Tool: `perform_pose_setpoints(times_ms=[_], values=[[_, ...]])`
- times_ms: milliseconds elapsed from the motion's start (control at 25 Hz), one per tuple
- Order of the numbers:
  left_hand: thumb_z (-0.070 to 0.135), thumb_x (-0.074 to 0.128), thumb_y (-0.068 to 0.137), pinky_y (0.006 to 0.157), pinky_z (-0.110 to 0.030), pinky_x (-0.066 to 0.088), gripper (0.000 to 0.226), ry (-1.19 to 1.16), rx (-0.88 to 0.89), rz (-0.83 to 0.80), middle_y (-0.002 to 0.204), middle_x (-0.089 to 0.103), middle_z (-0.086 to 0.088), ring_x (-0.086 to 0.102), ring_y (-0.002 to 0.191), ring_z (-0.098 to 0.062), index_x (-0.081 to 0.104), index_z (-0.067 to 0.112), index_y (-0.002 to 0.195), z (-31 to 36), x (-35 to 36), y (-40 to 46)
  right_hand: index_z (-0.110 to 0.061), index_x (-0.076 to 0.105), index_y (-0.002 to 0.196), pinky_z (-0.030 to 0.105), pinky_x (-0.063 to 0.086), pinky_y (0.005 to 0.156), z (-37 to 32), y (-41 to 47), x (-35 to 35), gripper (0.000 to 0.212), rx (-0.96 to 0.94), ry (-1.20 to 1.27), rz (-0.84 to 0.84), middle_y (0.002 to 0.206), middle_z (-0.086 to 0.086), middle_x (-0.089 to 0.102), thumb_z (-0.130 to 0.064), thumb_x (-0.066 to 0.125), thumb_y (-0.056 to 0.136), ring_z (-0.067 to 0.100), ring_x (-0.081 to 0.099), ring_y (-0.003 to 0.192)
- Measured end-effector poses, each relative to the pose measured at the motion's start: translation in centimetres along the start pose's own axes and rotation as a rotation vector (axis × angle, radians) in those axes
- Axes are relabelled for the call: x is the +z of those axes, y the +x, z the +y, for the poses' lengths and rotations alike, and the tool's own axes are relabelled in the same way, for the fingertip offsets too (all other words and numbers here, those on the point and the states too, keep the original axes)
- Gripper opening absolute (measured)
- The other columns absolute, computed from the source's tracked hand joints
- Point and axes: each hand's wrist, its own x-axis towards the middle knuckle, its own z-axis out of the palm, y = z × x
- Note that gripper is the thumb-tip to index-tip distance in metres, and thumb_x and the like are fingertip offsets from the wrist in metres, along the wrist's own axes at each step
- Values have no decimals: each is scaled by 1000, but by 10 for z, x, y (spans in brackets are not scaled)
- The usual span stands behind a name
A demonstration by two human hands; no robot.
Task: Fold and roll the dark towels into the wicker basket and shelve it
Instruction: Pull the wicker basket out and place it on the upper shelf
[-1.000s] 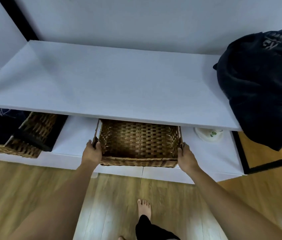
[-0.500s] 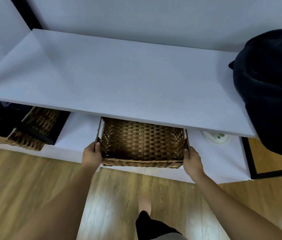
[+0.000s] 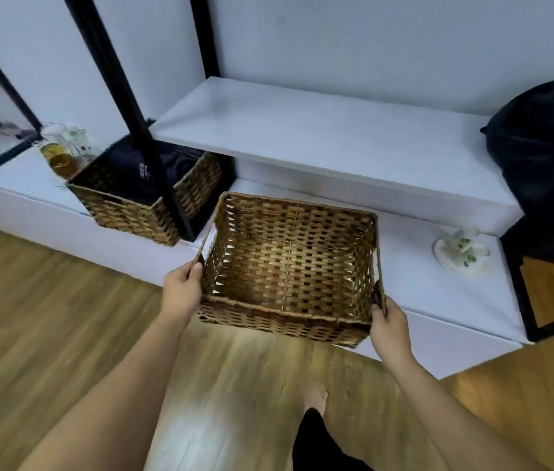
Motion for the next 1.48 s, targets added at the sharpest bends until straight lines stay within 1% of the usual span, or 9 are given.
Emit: perform_pose_setpoints(times_ms=[320, 400, 560, 640, 800, 960, 1280, 1360, 1480], values=[[29, 56, 101, 106, -41, 48, 31, -421, 19, 84, 107, 73, -5, 66, 106, -23, 72, 7, 116, 71, -125, -62, -31, 61, 127, 15, 47, 82, -106, -136, -2, 31, -227, 457, -11, 113, -20, 69, -15, 46, 105, -7, 63, 103], [31, 55, 101, 92, -35, 50, 27, -544, 74, 84, 98, 72, -1, 64, 99, -21, 73, 12, 105, 100, -140, -73, -33, 59, 130, 17, 46, 86, -134, -149, -7, 30, -321, 509, -5, 115, -22, 69, -21, 48, 105, -9, 62, 105], [33, 51, 102, 70, -29, 50, 27, -652, 193, 11, 92, 74, 0, 68, 86, -18, 72, 17, 98, 155, -153, -86, -20, 59, 134, 28, 48, 95, -178, -153, -18, 35, -495, 522, 23, 121, -8, 69, -31, 57, 100, 7, 62, 116], [28, 52, 100, 69, -29, 53, 23, -655, 235, -29, 84, 75, 1, 70, 84, -22, 70, 17, 91, 173, -153, -82, -20, 61, 130, 30, 48, 96, -195, -148, -25, 45, -566, 510, 54, 120, -7, 70, -42, 62, 91, 9, 63, 116], [22, 57, 91, 96, -52, 50, 14, -641, 230, -63, 87, 74, -7, 67, 94, -32, 68, 15, 85, 196, -142, -53, -22, 60, 130, 34, 50, 97, -224, -123, -34, 32, -598, 502, 95, 120, -8, 69, -30, 61, 99, 7, 64, 113], [27, 55, 96, 92, -47, 54, 26, -625, 255, -130, 102, 76, -9, 71, 99, -31, 73, 11, 106, 213, -117, -10, -21, 60, 131, 32, 50, 96, -248, -83, -32, 31, -600, 496, 142, 118, -10, 69, -27, 58, 101, 2, 63, 110], [32, 57, 98, 73, -35, 52, 27, -541, 171, -93, 99, 76, -6, 71, 95, -28, 71, 12, 109, 266, -46, 118, -34, 63, 125, 51, 50, 103, -300, 51, 2, 34, -496, 470, 209, 117, -10, 70, -46, 59, 93, 16, 64, 114], [35, 56, 98, 80, -38, 52, 29, -502, 155, -65, 102, 77, -4, 70, 101, -27, 73, 14, 109, 273, -30, 154, -36, 62, 126, 53, 49, 103, -308, 84, 13, 44, -473, 442, 215, 119, -10, 70, -55, 59, 87, 17, 64, 115], [47, 55, 95, 102, -45, 47, 31, -453, 167, -39, 100, 78, 3, 69, 106, -24, 75, 25, 100, 279, -14, 200, -32, 60, 130, 53, 48, 104, -320, 122, 28, 37, -455, 419, 221, 121, -8, 69, -46, 57, 96, 18, 62, 117]])
